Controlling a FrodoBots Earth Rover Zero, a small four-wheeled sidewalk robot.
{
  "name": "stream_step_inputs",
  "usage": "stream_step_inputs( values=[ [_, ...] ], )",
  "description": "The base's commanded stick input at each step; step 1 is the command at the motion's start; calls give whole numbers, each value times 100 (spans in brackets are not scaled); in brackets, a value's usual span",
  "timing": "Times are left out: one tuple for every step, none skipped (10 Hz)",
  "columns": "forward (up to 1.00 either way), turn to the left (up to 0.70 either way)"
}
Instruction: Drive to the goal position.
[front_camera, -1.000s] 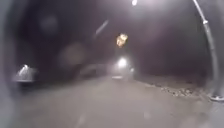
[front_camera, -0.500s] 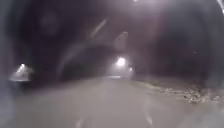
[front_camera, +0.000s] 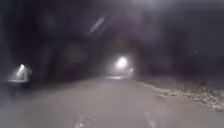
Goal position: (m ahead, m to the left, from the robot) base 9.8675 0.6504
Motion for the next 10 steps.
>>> stream_step_inputs(
  values=[
    [100,7],
    [100,6],
    [100,7],
    [100,6],
    [100,5],
    [100,5],
    [100,4],
    [100,3],
    [100,2],
    [100,0]
  ],
)
